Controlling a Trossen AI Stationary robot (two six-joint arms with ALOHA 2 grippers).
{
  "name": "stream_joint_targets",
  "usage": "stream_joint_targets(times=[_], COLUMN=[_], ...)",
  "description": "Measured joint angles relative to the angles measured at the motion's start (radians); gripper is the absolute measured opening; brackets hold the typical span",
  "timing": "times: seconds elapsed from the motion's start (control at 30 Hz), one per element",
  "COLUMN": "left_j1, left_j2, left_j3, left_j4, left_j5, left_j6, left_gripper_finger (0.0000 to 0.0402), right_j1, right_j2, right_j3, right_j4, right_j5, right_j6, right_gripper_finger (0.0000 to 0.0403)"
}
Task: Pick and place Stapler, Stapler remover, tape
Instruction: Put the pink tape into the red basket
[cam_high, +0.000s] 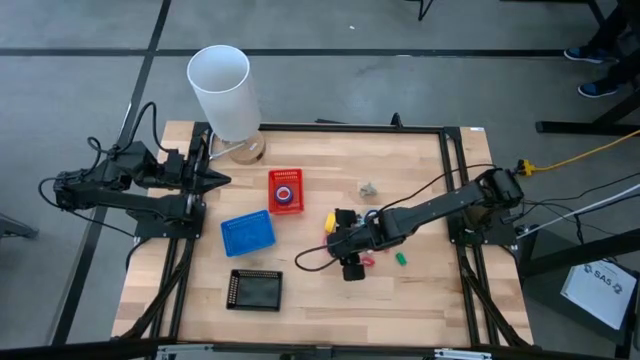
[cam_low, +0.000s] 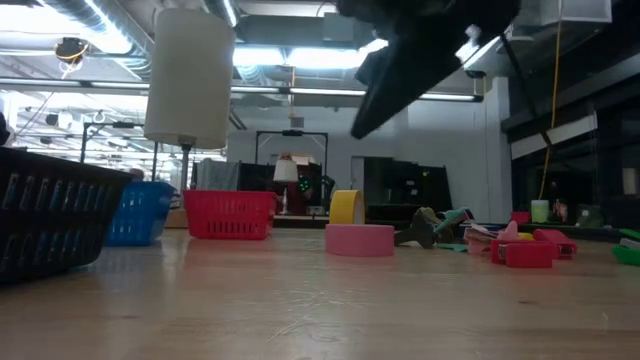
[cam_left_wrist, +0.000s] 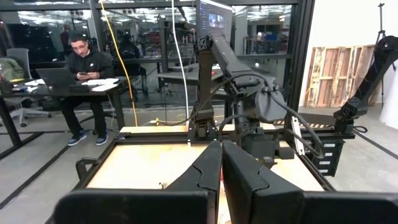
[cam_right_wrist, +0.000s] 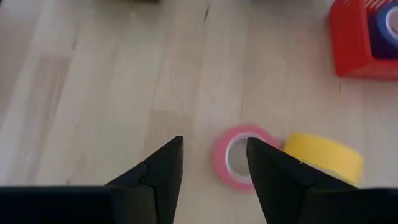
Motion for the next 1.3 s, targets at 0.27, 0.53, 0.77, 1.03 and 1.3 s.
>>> stream_joint_targets(times=[0.27, 0.53, 0.77, 1.03, 1.3], left_j1=[0.000, 0.000, 0.000, 0.000, 0.000], left_j2=[-0.001, -0.002, -0.002, -0.002, -0.002], left_j3=[0.000, 0.000, 0.000, 0.000, 0.000], left_j4=[-0.004, 0.000, 0.000, 0.000, 0.000], left_j5=[0.000, 0.000, 0.000, 0.000, 0.000], left_j6=[0.000, 0.000, 0.000, 0.000, 0.000], left_gripper_finger=[0.0010, 0.0012, 0.0009, 0.0013, 0.0008], right_j1=[-0.016, -0.037, -0.059, -0.069, -0.069], right_j2=[0.089, 0.139, 0.178, 0.193, 0.195], right_j3=[0.000, 0.000, 0.000, 0.000, 0.000], right_j4=[0.027, 0.025, 0.013, 0.005, 0.004], right_j5=[-0.039, -0.052, -0.052, -0.052, -0.053], right_j6=[0.003, -0.001, -0.022, -0.023, -0.003], right_gripper_finger=[0.0179, 0.0179, 0.0179, 0.0119, 0.0033])
